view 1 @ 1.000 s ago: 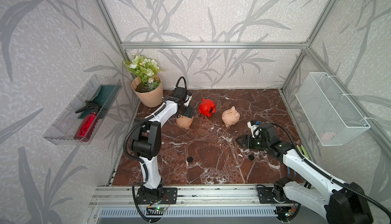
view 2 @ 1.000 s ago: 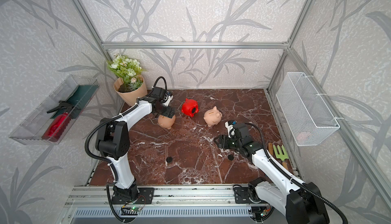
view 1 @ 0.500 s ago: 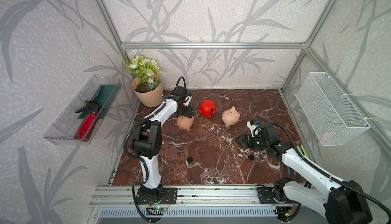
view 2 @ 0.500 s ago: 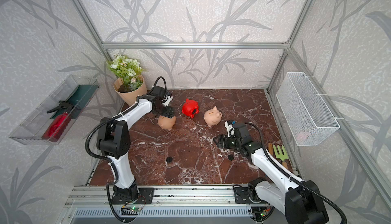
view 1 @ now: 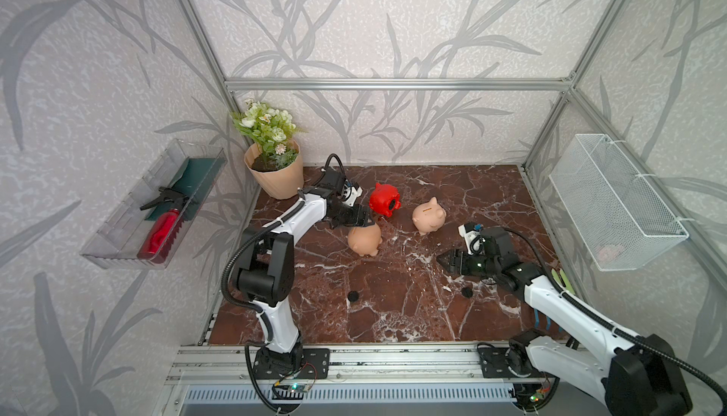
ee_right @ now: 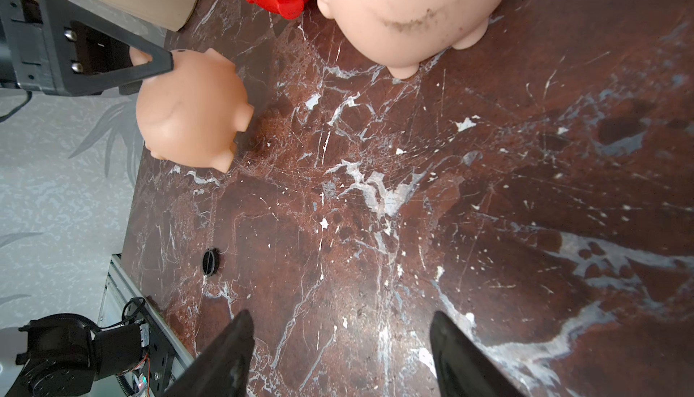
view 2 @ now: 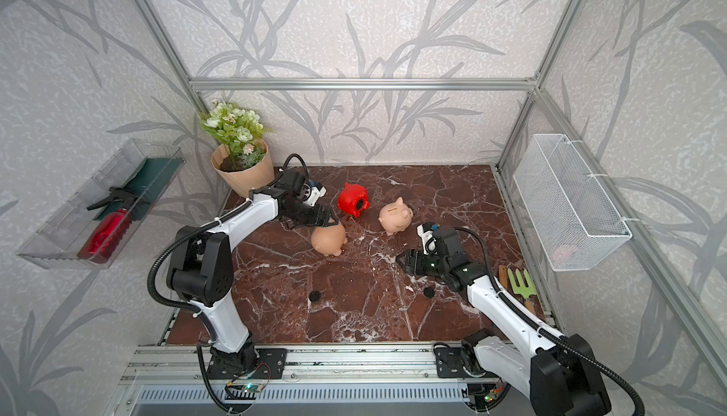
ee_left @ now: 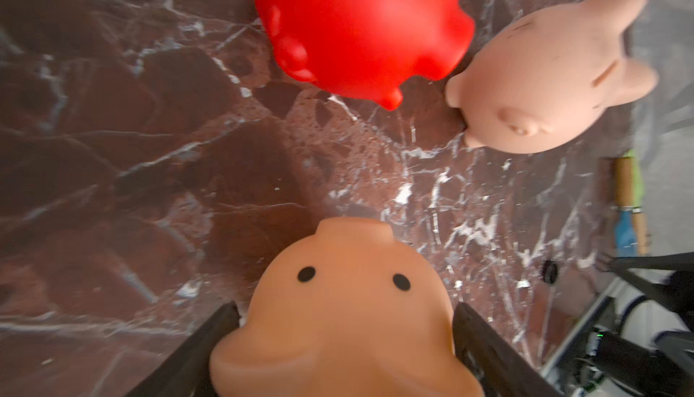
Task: Close piggy banks
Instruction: Turn over the piggy bank at the center of the board.
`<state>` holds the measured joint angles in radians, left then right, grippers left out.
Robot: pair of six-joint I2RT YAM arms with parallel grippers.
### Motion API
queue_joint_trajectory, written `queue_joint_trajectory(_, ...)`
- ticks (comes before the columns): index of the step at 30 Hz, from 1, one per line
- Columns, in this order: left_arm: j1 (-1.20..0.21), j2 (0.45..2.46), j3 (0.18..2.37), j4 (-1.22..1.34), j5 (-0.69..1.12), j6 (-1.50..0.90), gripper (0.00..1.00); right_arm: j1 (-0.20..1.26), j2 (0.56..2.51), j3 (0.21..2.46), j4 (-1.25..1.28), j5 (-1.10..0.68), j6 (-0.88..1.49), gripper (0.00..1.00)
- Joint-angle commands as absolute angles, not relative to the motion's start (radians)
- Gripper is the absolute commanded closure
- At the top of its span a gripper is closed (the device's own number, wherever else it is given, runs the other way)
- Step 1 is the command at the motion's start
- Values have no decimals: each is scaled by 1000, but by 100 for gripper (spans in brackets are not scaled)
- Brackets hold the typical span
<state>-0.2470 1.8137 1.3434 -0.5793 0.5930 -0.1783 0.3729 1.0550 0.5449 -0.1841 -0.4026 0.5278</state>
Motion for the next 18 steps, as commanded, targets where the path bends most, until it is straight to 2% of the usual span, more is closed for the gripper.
queue_joint_trajectory(1, -252, 1779, 1286, -415, 812, -304, 24, 370, 1049, 528, -170, -419, 534, 27)
queue_joint_trajectory(8, -258, 1813, 1149, -123, 990, -462, 23, 370, 1043, 522, -168, -424, 539, 27)
queue_joint_trajectory(18, -233, 1915, 1186, -200, 1015, -390, 11, 370, 997, 536, -273, -311, 551, 26)
